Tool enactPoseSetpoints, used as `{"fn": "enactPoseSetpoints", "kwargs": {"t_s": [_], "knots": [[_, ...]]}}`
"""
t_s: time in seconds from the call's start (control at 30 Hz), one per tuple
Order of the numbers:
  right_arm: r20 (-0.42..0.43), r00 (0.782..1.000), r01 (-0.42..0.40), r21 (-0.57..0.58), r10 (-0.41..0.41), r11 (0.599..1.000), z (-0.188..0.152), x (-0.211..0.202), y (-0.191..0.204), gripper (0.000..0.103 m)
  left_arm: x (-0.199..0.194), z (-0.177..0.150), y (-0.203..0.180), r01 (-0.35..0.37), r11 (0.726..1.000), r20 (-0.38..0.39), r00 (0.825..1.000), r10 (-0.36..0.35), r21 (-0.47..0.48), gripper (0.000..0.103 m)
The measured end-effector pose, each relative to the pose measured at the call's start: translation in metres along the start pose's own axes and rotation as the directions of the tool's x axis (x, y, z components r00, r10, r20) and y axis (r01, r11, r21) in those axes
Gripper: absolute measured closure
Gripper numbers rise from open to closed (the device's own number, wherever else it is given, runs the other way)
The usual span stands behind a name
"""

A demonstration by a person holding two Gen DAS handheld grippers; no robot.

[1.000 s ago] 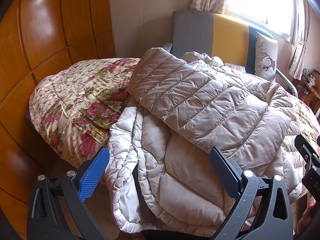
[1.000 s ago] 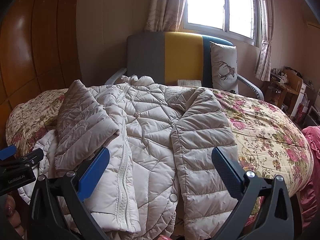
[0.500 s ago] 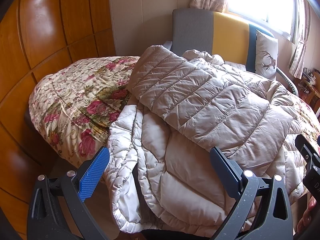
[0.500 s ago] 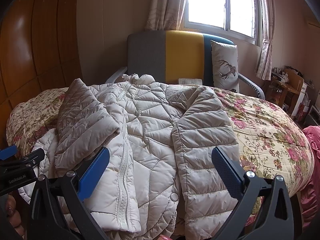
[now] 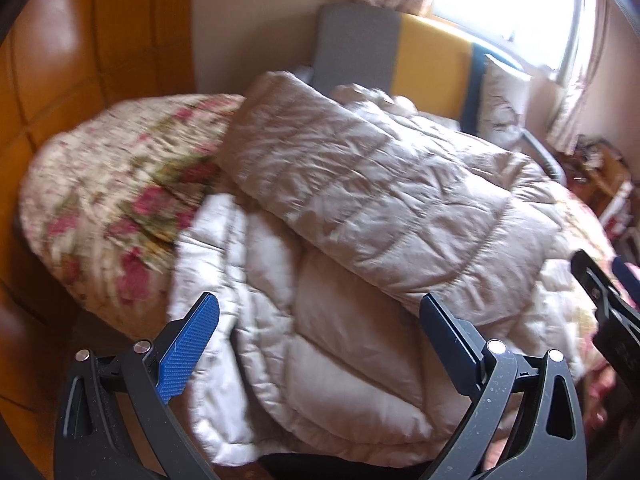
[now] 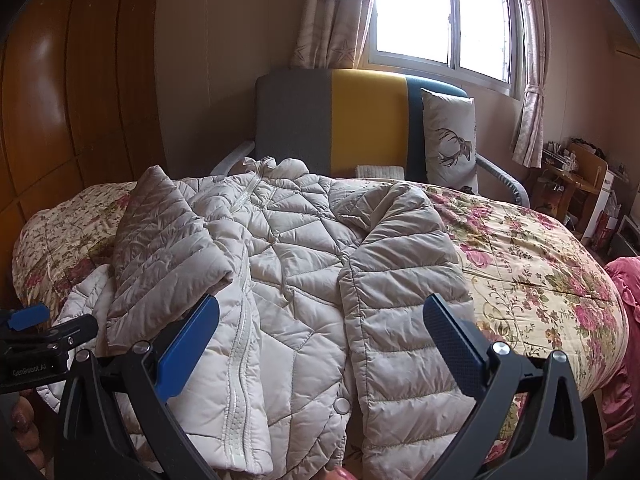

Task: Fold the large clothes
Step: 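Grasp the jacket sleeve cuff with the left tool while the right tool moves over the jacket front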

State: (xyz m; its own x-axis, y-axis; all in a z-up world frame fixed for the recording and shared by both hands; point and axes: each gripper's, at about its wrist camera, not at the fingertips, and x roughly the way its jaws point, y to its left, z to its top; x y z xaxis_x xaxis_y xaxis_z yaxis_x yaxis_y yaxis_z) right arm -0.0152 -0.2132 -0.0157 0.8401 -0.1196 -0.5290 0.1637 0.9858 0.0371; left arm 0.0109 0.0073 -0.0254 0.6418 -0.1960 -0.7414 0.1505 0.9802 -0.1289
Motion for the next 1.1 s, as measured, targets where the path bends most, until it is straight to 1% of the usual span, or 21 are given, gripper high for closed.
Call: {"fn": "enactPoseSetpoints", "kwargs": {"t_s": [0.07,0.1,0.13,0.17,0.23,0.33,0.4,0.43,0.5,0.57,0.6,0.63,0.67,0.7,0.73,0.77,0.8,0.87,0.93,1.03,1.1], "knots": [[-0.027,0.998,-0.049,0.018,0.049,0.999,0.002,0.007,-0.011,0.002,0.0,-0.001,0.007,0.111,0.993,0.007,0.994,-0.111,-0.043,0.004],[-0.047,0.996,-0.07,0.037,0.072,0.997,0.002,0.011,-0.019,0.002,-0.001,-0.001,0.009,0.144,0.988,0.015,0.99,-0.143,-0.058,0.004],[-0.071,0.995,-0.064,0.061,0.068,0.996,0.001,0.016,-0.028,0.002,-0.002,-0.002,0.012,0.188,0.978,0.032,0.982,-0.186,-0.085,0.004],[-0.095,0.995,-0.033,0.081,0.041,0.996,0.0,0.021,-0.037,0.002,-0.003,-0.002,0.016,0.213,0.971,0.054,0.977,-0.208,-0.112,0.004],[-0.17,0.984,0.063,0.101,-0.045,0.993,-0.006,0.033,-0.059,0.002,-0.005,-0.003,0.017,0.213,0.969,0.083,0.975,-0.204,-0.126,0.004],[-0.313,0.938,0.188,0.093,-0.151,0.978,-0.023,0.058,-0.095,0.002,-0.003,-0.002,0.013,0.22,0.972,0.086,0.973,-0.213,-0.082,0.004],[-0.385,0.909,0.22,0.114,-0.161,0.969,-0.037,0.07,-0.119,0.002,-0.002,0.0,0.014,0.24,0.969,0.083,0.968,-0.235,-0.059,0.004],[-0.413,0.9,0.214,0.141,-0.139,0.966,-0.045,0.075,-0.13,0.002,-0.002,-0.001,0.015,0.252,0.966,0.09,0.965,-0.247,-0.051,0.004],[-0.447,0.895,0.136,0.231,-0.019,0.963,-0.061,0.085,-0.152,0.002,0.001,0.0,0.018,0.271,0.962,0.103,0.959,-0.265,-0.047,0.004],[-0.476,0.877,0.087,0.296,0.069,0.951,-0.072,0.093,-0.164,0.006,0.002,0.0,0.022,0.277,0.96,0.111,0.956,-0.271,-0.043,0.004],[-0.476,0.875,0.074,0.306,0.085,0.949,-0.074,0.093,-0.168,0.014,0.003,0.001,0.022,0.274,0.961,0.112,0.957,-0.268,-0.039,0.004],[-0.471,0.877,0.058,0.301,0.096,0.952,-0.073,0.092,-0.17,0.031,0.003,0.001,0.022,0.275,0.961,0.115,0.956,-0.27,-0.03,0.004],[-0.465,0.879,0.033,0.281,0.106,0.959,-0.071,0.091,-0.172,0.043,0.003,0.001,0.022,0.274,0.962,0.118,0.956,-0.27,-0.022,0.004],[-0.462,0.88,0.013,0.26,0.112,0.966,-0.067,0.089,-0.173,0.065,0.003,0.001,0.022,0.268,0.963,0.121,0.957,-0.265,-0.015,0.004],[-0.457,0.882,-0.004,0.24,0.116,0.971,-0.062,0.088,-0.177,0.08,0.003,0.001,0.023,0.243,0.97,0.127,0.963,-0.24,-0.012,0.004],[-0.454,0.884,-0.012,0.215,0.111,0.976,-0.056,0.086,-0.18,0.084,0.003,0.001,0.024,0.223,0.975,0.128,0.967,-0.219,-0.013,0.004],[-0.448,0.891,0.002,0.169,0.075,0.986,-0.05,0.085,-0.183,0.088,0.003,0.002,0.025,0.212,0.977,0.13,0.969,-0.209,-0.013,0.004],[-0.412,0.908,0.098,0.036,-0.074,0.995,-0.038,0.085,-0.194,0.091,0.003,0.002,0.027,0.214,0.977,0.139,0.968,-0.21,-0.015,0.004],[-0.376,0.908,0.181,-0.04,-0.183,0.983,-0.026,0.088,-0.212,0.093,0.003,0.003,0.028,0.218,0.976,0.14,0.967,-0.214,-0.011,0.004],[-0.346,0.891,0.297,-0.044,-0.294,0.954,-0.009,0.103,-0.248,0.093,0.008,0.003,0.024,0.224,0.975,0.124,0.967,-0.224,0.014,0.004],[-0.321,0.866,0.387,-0.058,-0.385,0.92,0.001,0.116,-0.274,0.093,0.012,0.003,0.019,0.22,0.975,0.108,0.969,-0.223,0.034,0.004]]}}
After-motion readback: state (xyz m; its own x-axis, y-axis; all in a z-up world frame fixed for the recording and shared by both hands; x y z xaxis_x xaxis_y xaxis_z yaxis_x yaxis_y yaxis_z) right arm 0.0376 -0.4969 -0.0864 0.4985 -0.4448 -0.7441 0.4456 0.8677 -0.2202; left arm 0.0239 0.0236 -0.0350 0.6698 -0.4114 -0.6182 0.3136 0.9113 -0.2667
